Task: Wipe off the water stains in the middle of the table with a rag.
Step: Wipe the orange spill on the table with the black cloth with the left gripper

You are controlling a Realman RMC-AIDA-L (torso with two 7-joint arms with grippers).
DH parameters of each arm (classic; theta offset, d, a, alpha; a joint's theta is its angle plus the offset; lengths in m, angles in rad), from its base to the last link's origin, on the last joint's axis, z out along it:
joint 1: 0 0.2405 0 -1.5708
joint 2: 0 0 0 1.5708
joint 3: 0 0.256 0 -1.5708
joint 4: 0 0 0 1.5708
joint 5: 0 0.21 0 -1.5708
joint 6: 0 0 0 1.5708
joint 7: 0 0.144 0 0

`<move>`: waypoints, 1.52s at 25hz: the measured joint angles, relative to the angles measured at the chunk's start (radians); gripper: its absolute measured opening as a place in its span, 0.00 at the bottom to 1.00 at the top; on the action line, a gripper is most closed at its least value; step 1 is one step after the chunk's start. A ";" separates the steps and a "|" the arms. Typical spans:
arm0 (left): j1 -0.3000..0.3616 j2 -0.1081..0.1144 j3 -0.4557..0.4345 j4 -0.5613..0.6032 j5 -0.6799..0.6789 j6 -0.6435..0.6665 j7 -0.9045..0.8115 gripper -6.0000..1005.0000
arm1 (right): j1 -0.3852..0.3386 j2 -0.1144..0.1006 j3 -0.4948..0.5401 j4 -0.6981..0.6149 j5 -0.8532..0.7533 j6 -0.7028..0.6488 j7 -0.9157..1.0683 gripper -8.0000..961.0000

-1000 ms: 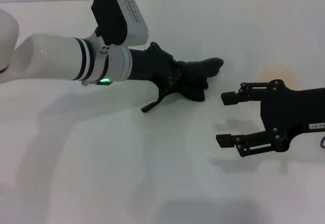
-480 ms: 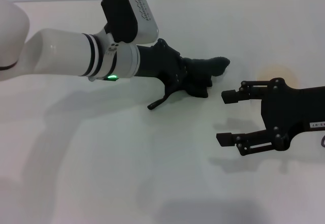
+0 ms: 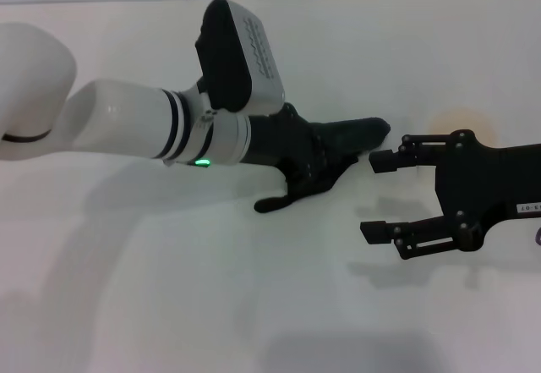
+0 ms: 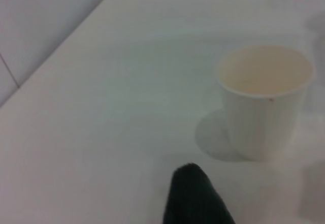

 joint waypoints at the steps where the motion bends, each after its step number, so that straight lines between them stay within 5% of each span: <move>1: 0.002 0.000 0.012 0.000 -0.003 -0.003 0.000 0.19 | -0.001 0.000 0.001 -0.002 0.000 0.000 0.002 0.86; 17: 0.005 -0.001 0.170 0.010 -0.110 0.029 0.002 0.20 | -0.007 0.000 0.009 -0.014 -0.002 -0.001 0.005 0.86; 32: 0.029 -0.001 0.175 0.036 -0.111 0.059 0.002 0.20 | -0.007 0.000 0.005 -0.017 0.000 -0.001 0.005 0.86; 38: 0.076 0.009 0.092 0.045 -0.105 0.041 0.002 0.21 | -0.007 0.000 0.003 -0.017 0.000 0.004 0.005 0.86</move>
